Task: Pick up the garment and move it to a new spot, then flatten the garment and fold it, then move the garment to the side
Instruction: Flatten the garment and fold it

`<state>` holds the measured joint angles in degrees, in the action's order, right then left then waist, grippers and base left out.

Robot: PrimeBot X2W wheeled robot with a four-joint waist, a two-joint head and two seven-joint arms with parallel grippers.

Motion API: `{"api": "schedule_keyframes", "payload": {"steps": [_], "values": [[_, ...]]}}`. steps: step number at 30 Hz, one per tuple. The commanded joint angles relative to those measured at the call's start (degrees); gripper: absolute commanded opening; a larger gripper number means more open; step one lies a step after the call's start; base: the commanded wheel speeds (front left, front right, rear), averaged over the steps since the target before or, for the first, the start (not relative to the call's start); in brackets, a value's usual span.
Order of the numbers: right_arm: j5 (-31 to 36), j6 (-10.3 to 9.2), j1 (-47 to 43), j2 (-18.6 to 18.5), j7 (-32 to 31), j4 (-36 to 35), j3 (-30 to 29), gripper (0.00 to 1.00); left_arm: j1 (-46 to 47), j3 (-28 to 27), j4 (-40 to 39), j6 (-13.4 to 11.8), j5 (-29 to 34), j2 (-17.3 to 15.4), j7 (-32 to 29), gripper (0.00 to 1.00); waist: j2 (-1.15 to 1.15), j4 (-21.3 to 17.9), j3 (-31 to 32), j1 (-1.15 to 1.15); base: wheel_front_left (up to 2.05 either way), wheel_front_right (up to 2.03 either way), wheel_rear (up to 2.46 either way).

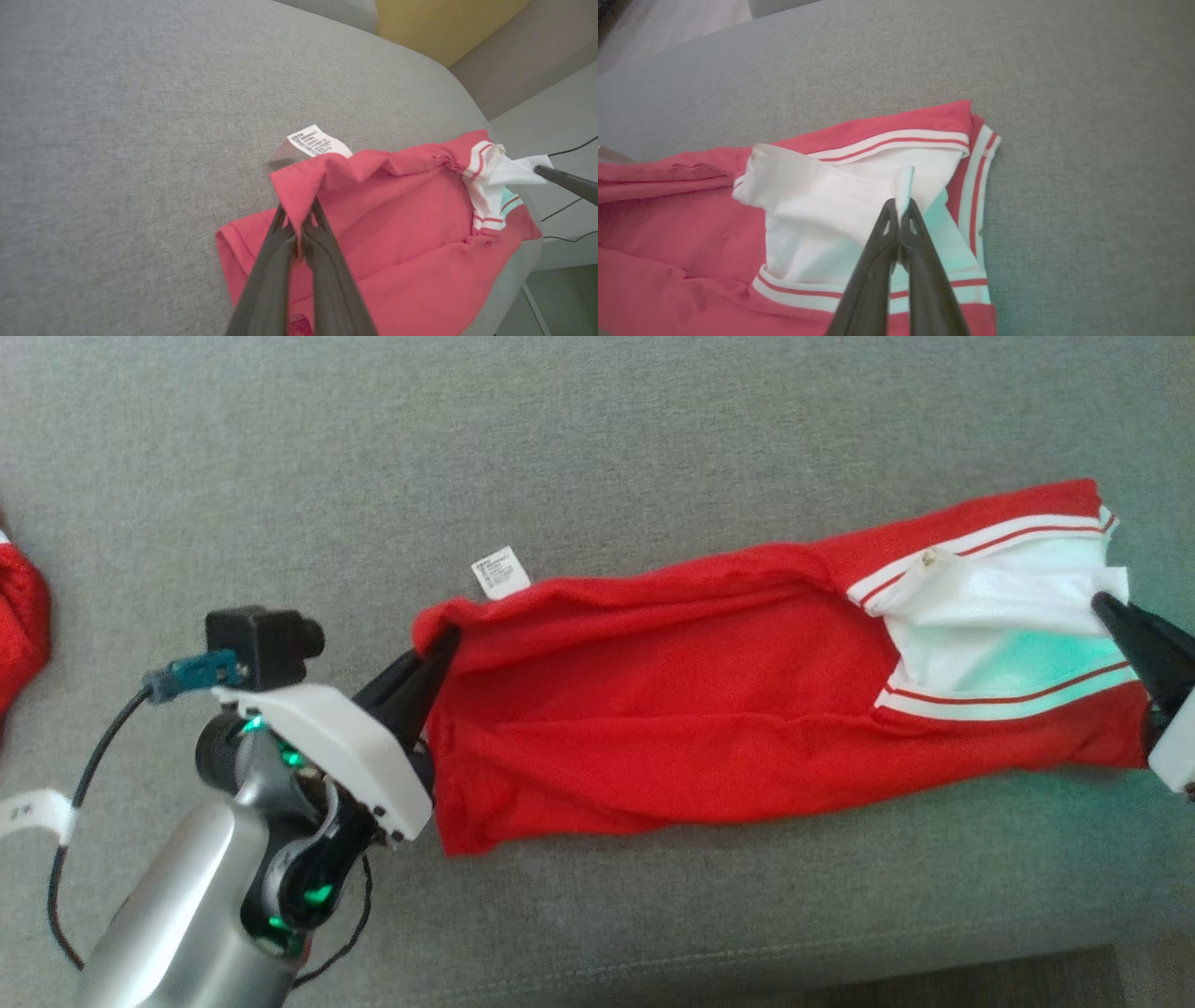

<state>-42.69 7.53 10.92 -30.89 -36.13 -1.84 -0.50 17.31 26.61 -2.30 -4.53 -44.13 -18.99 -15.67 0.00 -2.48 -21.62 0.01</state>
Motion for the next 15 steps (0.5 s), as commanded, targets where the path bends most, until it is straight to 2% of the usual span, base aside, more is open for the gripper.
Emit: {"api": "schedule_keyframes", "payload": {"steps": [1, 2, 7, 10, 12, 15], "values": [[1.77, -0.04, -0.89, -0.56, 0.25, -2.37, -0.38, 1.00, -0.25, -3.21, -2.17, -0.66, -0.05, -1.93, 1.02, 0.53, 0.00, -0.12, 0.43, -0.01, 0.00, 0.00, 0.00], [2.43, -0.04, -1.46, -0.38, -0.19, -2.27, -0.08, 1.00, -0.78, -2.99, -1.92, -0.88, 0.60, -2.31, 1.24, 1.00, 0.00, -0.09, 0.65, -0.01, 0.00, 0.00, 0.00], [3.34, -0.04, -4.75, -1.56, -3.90, -2.83, 1.32, 1.00, -4.41, -1.98, -0.49, -2.95, 4.86, -4.33, 3.49, 1.00, 0.00, -0.07, 1.90, -0.01, 0.00, 0.00, 0.00], [3.38, -0.04, -5.37, -1.33, -4.55, -3.65, -0.41, 1.00, -6.59, -2.55, -1.18, -5.86, 9.39, -4.19, 9.98, 1.00, 0.00, -0.26, 2.38, -0.01, 0.00, 0.00, 0.00], [4.52, -0.04, -4.12, 0.54, -3.68, -3.35, -3.34, 1.00, -7.88, -3.00, -2.01, -7.63, 11.90, -2.80, 15.85, 1.00, 0.00, -0.35, 2.51, -0.01, 0.00, 0.00, 0.00], [7.58, -0.04, -0.75, 5.23, -2.46, -1.19, -7.54, 1.00, -9.16, -2.19, -2.38, -8.80, 14.93, 0.09, 24.12, 1.00, 0.00, -0.05, 2.38, -0.01, 0.00, 0.00, 0.00]]}}
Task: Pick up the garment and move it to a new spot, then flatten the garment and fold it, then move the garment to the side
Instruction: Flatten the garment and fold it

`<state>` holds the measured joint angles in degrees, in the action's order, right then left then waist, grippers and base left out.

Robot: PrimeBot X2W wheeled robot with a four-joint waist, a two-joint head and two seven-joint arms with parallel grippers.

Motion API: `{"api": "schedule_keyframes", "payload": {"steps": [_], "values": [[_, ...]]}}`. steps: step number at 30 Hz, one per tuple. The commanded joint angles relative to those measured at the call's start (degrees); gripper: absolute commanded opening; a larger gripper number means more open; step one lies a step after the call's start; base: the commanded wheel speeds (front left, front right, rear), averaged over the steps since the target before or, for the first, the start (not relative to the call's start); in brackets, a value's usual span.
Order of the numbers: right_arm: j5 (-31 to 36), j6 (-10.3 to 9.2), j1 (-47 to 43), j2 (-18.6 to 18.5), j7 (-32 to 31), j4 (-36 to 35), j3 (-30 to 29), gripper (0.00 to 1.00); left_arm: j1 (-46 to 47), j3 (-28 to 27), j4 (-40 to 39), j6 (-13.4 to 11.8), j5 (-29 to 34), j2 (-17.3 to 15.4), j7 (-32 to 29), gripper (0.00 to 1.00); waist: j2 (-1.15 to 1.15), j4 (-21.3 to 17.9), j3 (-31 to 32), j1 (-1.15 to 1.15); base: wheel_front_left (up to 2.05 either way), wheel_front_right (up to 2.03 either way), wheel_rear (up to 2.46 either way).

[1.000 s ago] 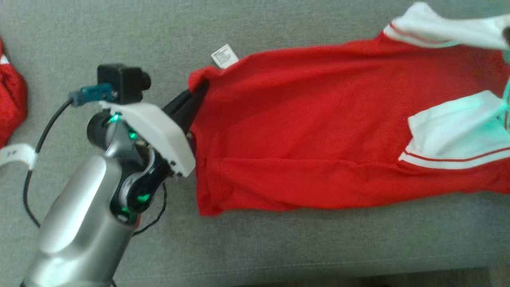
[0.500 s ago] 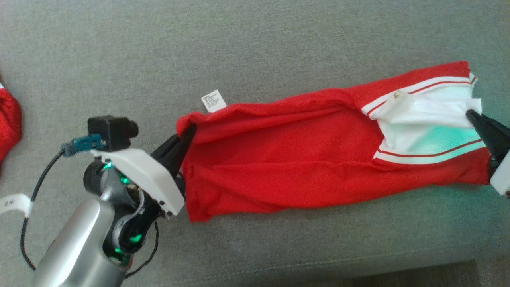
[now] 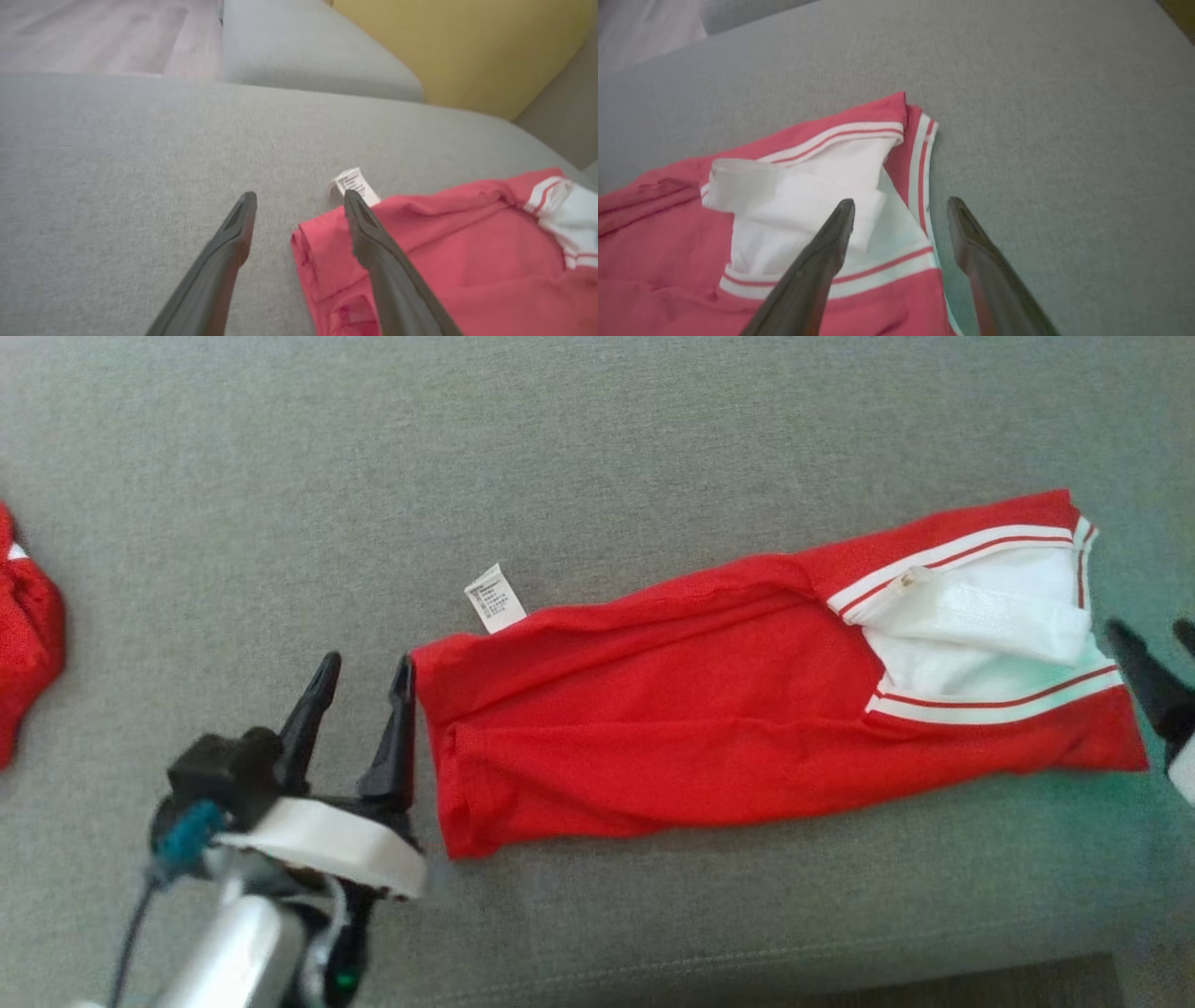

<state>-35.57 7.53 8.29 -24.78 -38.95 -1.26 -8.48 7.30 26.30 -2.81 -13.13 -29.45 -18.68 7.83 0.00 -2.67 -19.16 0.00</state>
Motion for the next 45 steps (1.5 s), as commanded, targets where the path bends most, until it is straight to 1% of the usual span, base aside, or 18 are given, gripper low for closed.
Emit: {"api": "schedule_keyframes", "payload": {"steps": [1, 5, 7, 10, 13, 19, 28, 34, 39, 40, 41, 42, 45], "values": [[1.50, -0.04, 3.03, 0.72, 0.37, -0.92, -0.33, 1.00, 0.62, -1.16, -1.53, -0.18, 1.01, 0.74, 2.55, 1.00, 0.00, 0.32, -0.20, 0.00, 0.00, 0.00, 0.00], [5.53, -0.04, 7.61, 6.72, 0.31, 2.79, -2.53, 1.00, 0.68, 0.50, 0.42, -0.90, 4.21, 4.76, 6.33, 1.00, 0.00, 1.14, -0.65, 0.00, 0.00, 0.00, 0.00], [7.76, -0.04, 9.32, 7.89, 0.08, 5.04, -2.51, 1.00, 0.87, 1.12, 1.15, -0.87, 6.15, 6.44, 6.92, 1.00, 0.00, 1.66, -0.98, 0.00, 0.00, 0.00, 0.00], [10.14, -0.04, 10.17, 7.98, -0.38, 7.39, -1.94, 1.00, 1.11, 1.17, 1.24, -0.63, 8.40, 7.78, 7.10, 1.00, 0.00, 2.20, -1.24, 0.00, 0.00, 0.00, 0.00], [13.58, -0.04, 10.34, 6.94, -0.62, 10.35, -1.27, 1.00, 0.50, -0.09, -0.12, 0.12, 11.50, 9.70, 7.14, 1.00, 0.00, 2.98, -1.55, 0.00, 0.00, 0.00, 0.00], [15.86, -0.04, 9.72, 5.88, -1.85, 14.68, -1.05, 1.00, -2.12, -3.14, -1.04, 2.67, 14.49, 12.45, 7.16, 1.00, 0.00, 3.74, -1.88, 0.00, 0.00, 0.00, 0.00], [14.53, -0.04, 9.50, 6.25, -4.17, 18.06, -1.71, 1.00, -3.28, -5.88, -1.68, 6.26, 16.88, 15.04, 7.16, 1.00, 0.00, 4.53, -1.33, 0.00, 0.00, 0.00, 0.00], [12.54, -0.04, 7.05, 5.17, -6.61, 17.34, -1.18, 1.00, -4.42, -7.24, -2.20, 7.15, 17.19, 15.62, 7.17, 1.00, 0.00, 5.32, -0.88, 0.00, 0.00, 0.00, 0.00], [12.05, -0.04, 6.71, 6.04, -8.08, 17.40, 0.06, 1.00, -4.12, -7.44, -2.31, 7.56, 17.07, 15.76, 7.17, 1.00, 0.00, 5.89, -1.11, 0.00, 0.00, 0.00, 0.00], [12.07, -0.04, 6.65, 6.14, -8.34, 17.49, 0.35, 0.95, -3.98, -7.22, -2.36, 7.50, 16.83, 15.77, 7.17, 1.00, 0.00, 6.05, -1.11, 0.00, 0.00, 0.00, 0.00], [12.11, -0.04, 6.64, 6.23, -8.37, 17.55, 0.39, 0.49, -3.86, -7.00, -2.41, 7.43, 16.60, 15.78, 7.17, 1.00, 0.00, 6.21, -1.11, 0.00, 0.00, 0.00, 0.00], [12.05, -0.04, 6.75, 6.48, -8.00, 17.60, -0.06, 0.00, -3.78, -6.86, -2.51, 7.27, 16.36, 15.78, 7.17, 1.00, 0.00, 6.36, -1.08, 0.00, 0.00, 0.00, 0.00], [11.19, -0.04, 7.23, 6.99, -7.35, 17.68, -1.04, 0.00, -4.16, -6.86, -2.52, 6.79, 15.88, 15.79, 7.17, 1.00, 0.00, 6.57, -0.61, 0.00, 0.00, 0.00, 0.00]]}}
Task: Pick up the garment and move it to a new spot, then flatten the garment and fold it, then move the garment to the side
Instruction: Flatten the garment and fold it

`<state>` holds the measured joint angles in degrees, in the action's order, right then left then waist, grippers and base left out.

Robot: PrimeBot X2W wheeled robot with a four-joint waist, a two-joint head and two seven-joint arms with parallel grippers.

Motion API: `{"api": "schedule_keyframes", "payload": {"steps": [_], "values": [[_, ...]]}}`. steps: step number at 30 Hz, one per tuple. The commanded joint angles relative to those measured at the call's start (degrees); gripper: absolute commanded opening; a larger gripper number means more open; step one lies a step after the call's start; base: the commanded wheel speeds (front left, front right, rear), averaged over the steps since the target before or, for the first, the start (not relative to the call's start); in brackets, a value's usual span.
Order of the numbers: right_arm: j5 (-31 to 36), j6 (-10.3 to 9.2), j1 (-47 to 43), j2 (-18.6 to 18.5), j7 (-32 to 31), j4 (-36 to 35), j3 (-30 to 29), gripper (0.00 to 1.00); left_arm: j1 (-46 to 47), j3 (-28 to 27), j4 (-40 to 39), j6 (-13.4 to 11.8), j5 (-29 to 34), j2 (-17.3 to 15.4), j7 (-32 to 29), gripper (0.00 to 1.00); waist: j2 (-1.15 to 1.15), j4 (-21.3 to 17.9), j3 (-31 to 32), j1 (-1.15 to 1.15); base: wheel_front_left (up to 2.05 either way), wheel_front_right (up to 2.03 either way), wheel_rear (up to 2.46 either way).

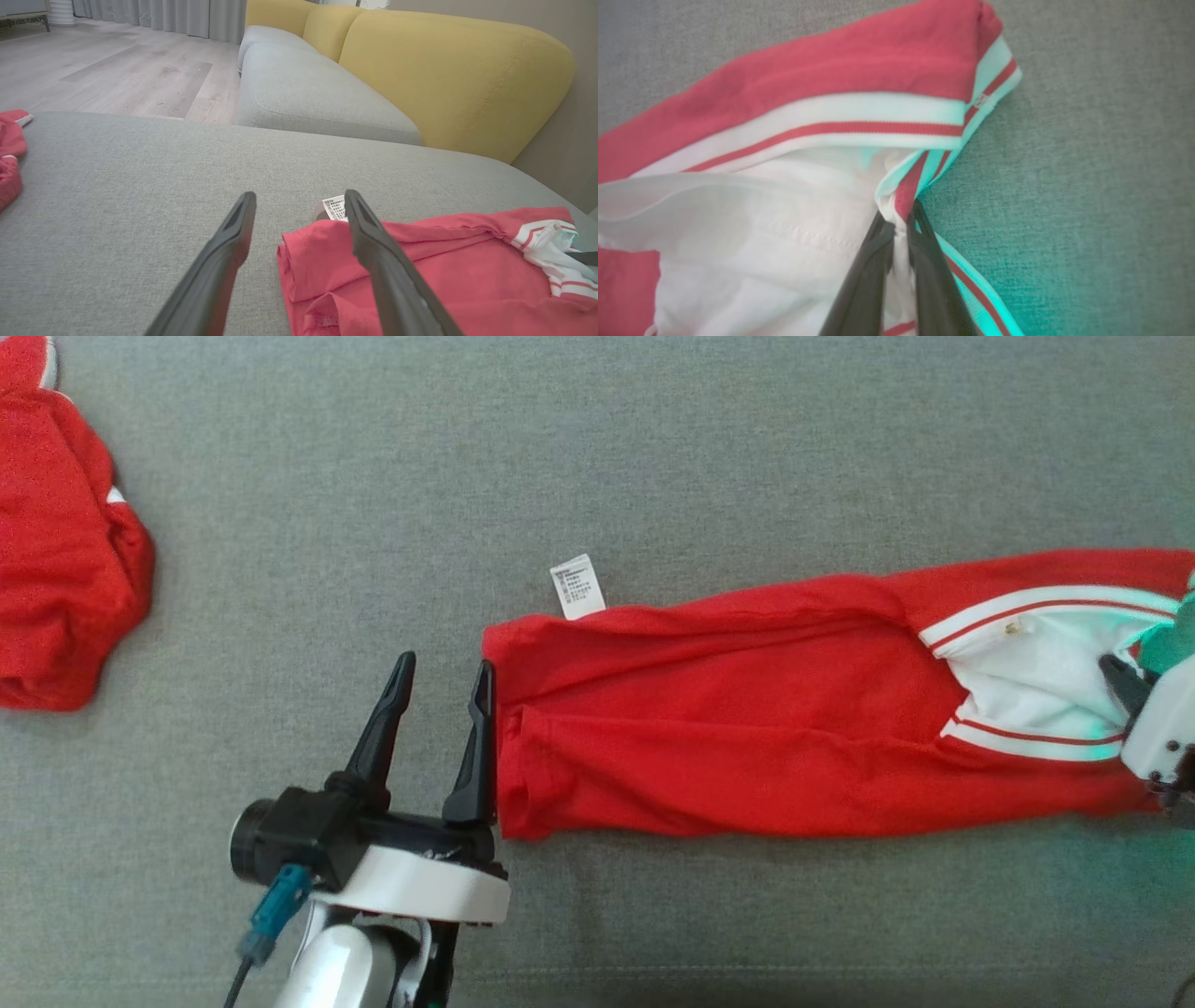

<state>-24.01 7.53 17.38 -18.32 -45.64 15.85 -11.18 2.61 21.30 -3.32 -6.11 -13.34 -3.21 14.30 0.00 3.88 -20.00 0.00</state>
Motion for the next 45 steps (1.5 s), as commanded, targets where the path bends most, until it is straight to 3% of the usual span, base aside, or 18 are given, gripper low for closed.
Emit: {"api": "schedule_keyframes", "payload": {"steps": [1, 9, 15, 19, 24, 32, 34, 38, 45], "values": [[-0.54, -0.04, -1.54, 0.51, -0.15, 0.50, 1.19, 0.00, 0.32, -1.94, -1.97, -0.30, -0.31, 0.32, 0.70, 1.00, 0.00, -0.01, 0.45, 0.00, 0.00, 0.00, 0.00], [-1.00, -0.04, 1.33, -1.47, 3.14, 0.53, -7.33, 0.00, -1.28, -2.38, -1.12, -0.27, -0.43, 0.33, 0.70, 1.00, 0.00, 0.08, 3.38, 0.00, 0.00, 0.00, 0.00], [1.96, -0.04, 1.86, -7.40, 2.44, -1.17, -17.73, 0.00, -2.39, -2.52, -1.03, -0.54, -1.43, 0.33, 0.70, 1.00, 0.00, 0.82, 5.62, 0.00, 0.00, 0.00, 0.00], [-0.07, -0.04, 1.67, -11.06, 1.91, -3.57, -19.71, 0.00, -3.12, -2.50, -0.96, -0.58, -2.13, 0.33, 0.70, 1.00, 0.00, 1.14, 6.56, 0.00, 0.00, 0.00, 0.00], [-4.51, -0.04, -0.81, -11.68, -0.74, -11.46, -14.29, 0.00, -3.85, -2.07, -0.76, -0.86, -3.61, 0.33, 0.70, 1.00, 0.00, 1.47, 7.71, 0.00, 0.00, 0.00, 0.00], [-6.74, -0.04, -7.05, -1.48, -6.57, -26.68, -0.09, 0.00, -3.64, 0.02, -0.18, -1.55, -5.59, 0.33, 0.70, 1.00, 0.00, 2.35, 7.95, 0.00, 0.00, 0.00, 0.00], [-6.09, -0.04, -7.40, 2.60, -6.14, -27.55, 5.86, 0.00, -3.62, 0.74, 0.68, -1.48, -5.74, 0.33, 0.70, 1.00, 0.00, 2.54, 7.86, 0.00, 0.00, 0.00, 0.00], [-5.38, -0.04, -6.19, 6.11, -4.45, -24.92, 12.73, 0.00, -3.28, 1.83, 2.10, -1.13, -5.57, 0.33, 0.70, 1.00, 0.00, 3.08, 8.05, 0.00, 0.00, 0.00, 0.00], [-4.36, -0.04, -6.85, 9.06, -2.07, -22.00, 17.86, 0.00, -3.45, 1.50, 3.05, -1.15, -5.60, 0.33, 0.70, 1.00, 0.00, 4.35, 8.56, 0.00, 0.00, 0.00, 0.00]]}}
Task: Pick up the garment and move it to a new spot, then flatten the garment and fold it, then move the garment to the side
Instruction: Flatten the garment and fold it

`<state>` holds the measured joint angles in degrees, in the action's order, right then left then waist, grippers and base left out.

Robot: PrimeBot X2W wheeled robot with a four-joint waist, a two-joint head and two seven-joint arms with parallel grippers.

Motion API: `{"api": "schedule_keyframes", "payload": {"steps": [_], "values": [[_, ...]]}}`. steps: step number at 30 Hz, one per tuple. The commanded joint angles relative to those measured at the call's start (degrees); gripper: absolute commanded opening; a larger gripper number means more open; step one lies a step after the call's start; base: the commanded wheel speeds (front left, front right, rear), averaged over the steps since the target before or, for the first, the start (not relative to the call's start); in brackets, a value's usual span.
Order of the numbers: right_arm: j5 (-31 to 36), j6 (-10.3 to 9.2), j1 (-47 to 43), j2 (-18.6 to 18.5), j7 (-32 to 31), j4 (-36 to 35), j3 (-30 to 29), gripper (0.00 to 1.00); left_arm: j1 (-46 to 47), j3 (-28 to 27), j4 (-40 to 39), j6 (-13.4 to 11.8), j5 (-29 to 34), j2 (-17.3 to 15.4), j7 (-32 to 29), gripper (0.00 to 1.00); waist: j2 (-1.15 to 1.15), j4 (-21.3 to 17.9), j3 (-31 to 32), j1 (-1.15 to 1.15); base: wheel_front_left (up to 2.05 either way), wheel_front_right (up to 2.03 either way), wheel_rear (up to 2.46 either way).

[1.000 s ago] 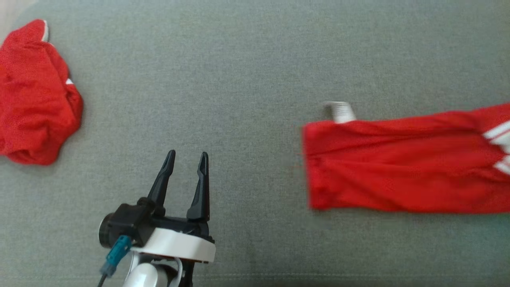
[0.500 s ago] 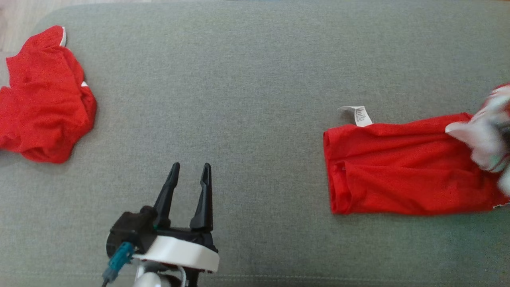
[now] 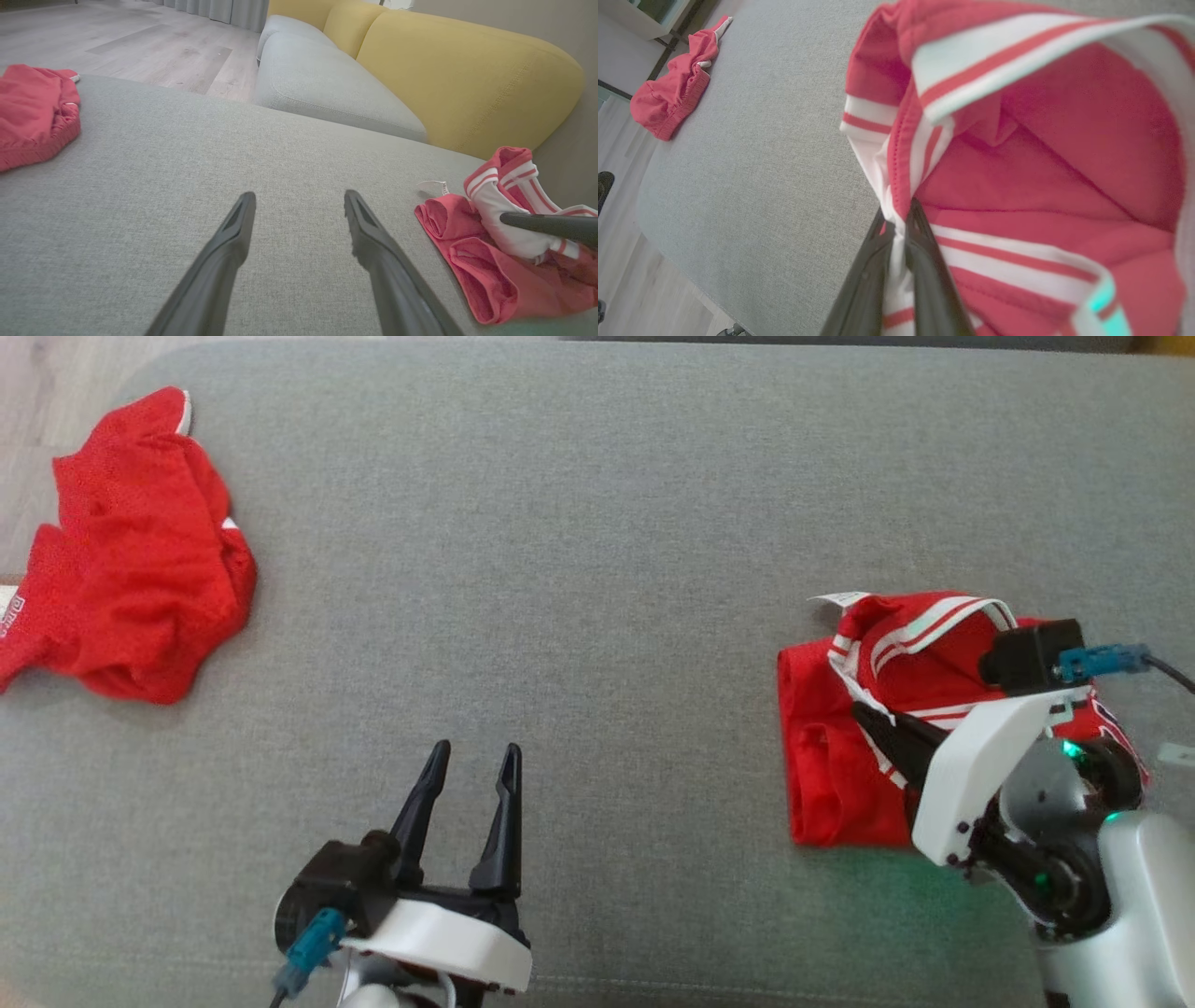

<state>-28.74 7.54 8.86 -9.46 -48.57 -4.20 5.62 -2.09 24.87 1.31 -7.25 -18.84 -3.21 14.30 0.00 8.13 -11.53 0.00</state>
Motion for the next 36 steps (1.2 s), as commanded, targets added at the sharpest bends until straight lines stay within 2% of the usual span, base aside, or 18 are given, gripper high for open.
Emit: {"api": "schedule_keyframes", "payload": {"steps": [1, 5, 6, 7, 8, 9, 11, 15, 19, 24, 26, 32, 36], "values": [[0.54, -0.05, 1.58, 0.51, 1.22, -1.60, 1.24, 0.00, 1.13, -2.22, -1.48, -0.02, -0.04, 0.33, 0.70, 1.00, 0.00, 0.12, 0.11, 0.00, 0.00, 0.00, 0.00], [1.56, -0.05, 1.67, 1.73, 2.54, 0.14, 1.86, 0.00, 0.79, -2.26, -1.10, 0.17, 0.15, 0.33, 0.70, 1.00, 0.00, -0.03, 0.23, 0.00, 0.00, 0.00, 0.00], [1.70, -0.05, 1.70, 2.10, 2.77, 0.48, 2.09, 0.31, 0.75, -2.26, -1.05, 0.18, 0.15, 0.33, 0.70, 1.00, 0.00, -0.11, 0.26, 0.00, 0.00, 0.00, 0.00], [1.54, -0.05, 1.73, 2.52, 3.14, 0.60, 2.28, 0.91, 0.73, -2.26, -1.00, 0.16, 0.15, 0.33, 0.70, 1.00, 0.00, -0.19, 0.32, 0.00, 0.00, 0.00, 0.00], [1.54, -0.05, 1.73, 2.52, 3.14, 0.60, 2.28, 0.91, 0.73, -2.26, -1.00, 0.16, 0.15, 0.33, 0.70, 1.00, 0.00, -0.19, 0.32, 0.00, 0.00, 0.00, 0.00], [1.32, -0.05, 1.68, 2.92, 3.51, 0.65, 2.32, 1.00, 0.70, -2.25, -0.92, 0.14, 0.12, 0.33, 0.70, 1.00, 0.00, -0.28, 0.48, 0.00, 0.00, 0.00, 0.00], [0.09, -0.05, 1.54, 3.84, 4.81, -0.26, 2.11, 1.00, 0.59, -2.30, -0.75, 0.09, 0.01, 0.33, 0.70, 1.00, 0.00, -0.51, 0.93, 0.00, 0.00, 0.00, 0.00], [-5.31, -0.05, 1.07, 6.14, 10.15, -4.50, -2.15, 1.00, 0.06, -2.98, -0.67, 0.01, -0.09, 0.33, 0.70, 1.00, 0.00, -1.33, 2.11, 0.00, 0.00, 0.00, 0.00], [-8.65, -0.05, -0.32, 6.54, 16.17, -8.88, -4.84, 1.00, -1.17, -3.46, -0.65, 0.34, 0.35, 0.33, 0.70, 1.00, 0.00, -3.27, 3.48, 0.00, 0.00, 0.00, 0.00], [-0.47, -0.05, -3.82, 6.46, 23.91, -10.30, -7.62, 1.00, -1.94, -3.72, -0.58, 0.84, 1.03, 0.34, 0.70, 1.00, 0.00, -5.59, 5.00, 0.00, 0.00, 0.00, 0.00], [4.11, -0.05, -5.57, 5.07, 27.75, -9.22, -9.03, 1.00, -2.10, -3.94, -0.49, 1.01, 1.24, 0.34, 0.70, 1.00, 0.00, -6.21, 5.51, 0.00, 0.00, 0.00, 0.00], [16.35, -0.05, -11.04, 2.36, 42.72, -2.65, -13.28, 1.00, -2.95, -5.43, -0.55, 1.45, 1.54, 0.34, 0.70, 1.00, 0.00, -7.46, 6.97, 0.00, 0.00, 0.00, 0.00], [20.66, -0.05, -13.00, 2.24, 50.80, 2.63, -13.93, 1.00, -3.45, -6.83, -0.68, 1.91, 1.97, 0.34, 0.70, 1.00, 0.00, -7.84, 7.38, 0.00, 0.00, 0.00, 0.00]]}}
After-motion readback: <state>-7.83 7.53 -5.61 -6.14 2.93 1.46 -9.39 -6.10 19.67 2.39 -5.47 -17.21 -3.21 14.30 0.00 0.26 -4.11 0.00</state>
